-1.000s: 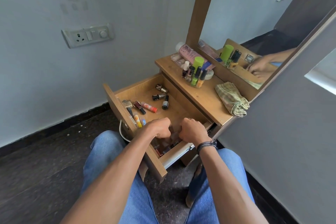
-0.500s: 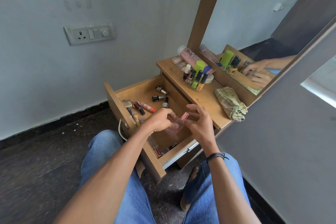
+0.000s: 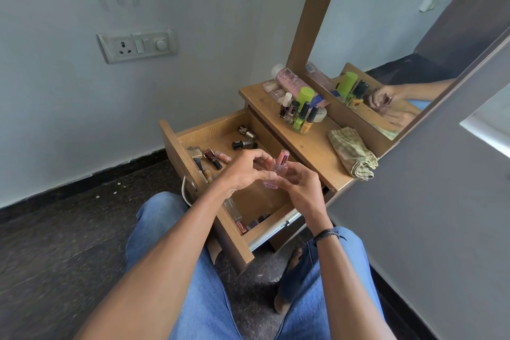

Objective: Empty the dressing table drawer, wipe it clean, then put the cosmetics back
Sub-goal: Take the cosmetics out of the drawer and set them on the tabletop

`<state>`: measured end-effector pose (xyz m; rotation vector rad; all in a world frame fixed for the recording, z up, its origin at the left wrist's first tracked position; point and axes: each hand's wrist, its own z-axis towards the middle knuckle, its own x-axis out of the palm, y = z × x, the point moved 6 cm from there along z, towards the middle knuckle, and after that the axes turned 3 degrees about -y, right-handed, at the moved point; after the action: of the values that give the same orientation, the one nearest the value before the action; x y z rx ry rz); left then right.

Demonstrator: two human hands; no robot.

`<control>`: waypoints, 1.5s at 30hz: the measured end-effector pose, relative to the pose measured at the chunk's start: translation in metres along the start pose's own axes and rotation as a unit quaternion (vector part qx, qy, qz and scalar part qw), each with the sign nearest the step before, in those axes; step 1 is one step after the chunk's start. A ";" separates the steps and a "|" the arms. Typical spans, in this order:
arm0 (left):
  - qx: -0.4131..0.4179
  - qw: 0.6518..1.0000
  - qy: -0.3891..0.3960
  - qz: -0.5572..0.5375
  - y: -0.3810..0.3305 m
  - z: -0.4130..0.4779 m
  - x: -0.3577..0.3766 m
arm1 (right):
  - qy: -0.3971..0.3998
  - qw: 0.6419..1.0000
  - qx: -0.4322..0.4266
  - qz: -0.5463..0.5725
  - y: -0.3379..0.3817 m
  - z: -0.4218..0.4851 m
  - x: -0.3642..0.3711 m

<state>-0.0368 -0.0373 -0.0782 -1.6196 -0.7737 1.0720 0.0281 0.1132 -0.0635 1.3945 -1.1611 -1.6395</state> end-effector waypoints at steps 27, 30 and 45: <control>-0.117 0.896 0.291 0.316 0.024 -0.022 0.037 | -0.238 0.970 -0.024 -0.038 0.024 0.038 -0.068; -0.114 0.914 0.271 0.279 0.024 -0.020 0.035 | -0.243 0.969 -0.018 -0.029 0.020 0.046 -0.068; -0.124 0.962 0.221 0.100 0.024 -0.015 0.033 | -0.210 0.976 0.004 -0.063 0.010 0.051 -0.069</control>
<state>-0.0105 -0.0216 -0.1086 -2.0916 -0.4633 0.7237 -0.0094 0.1829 -0.0274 1.1771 -1.3323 -2.0922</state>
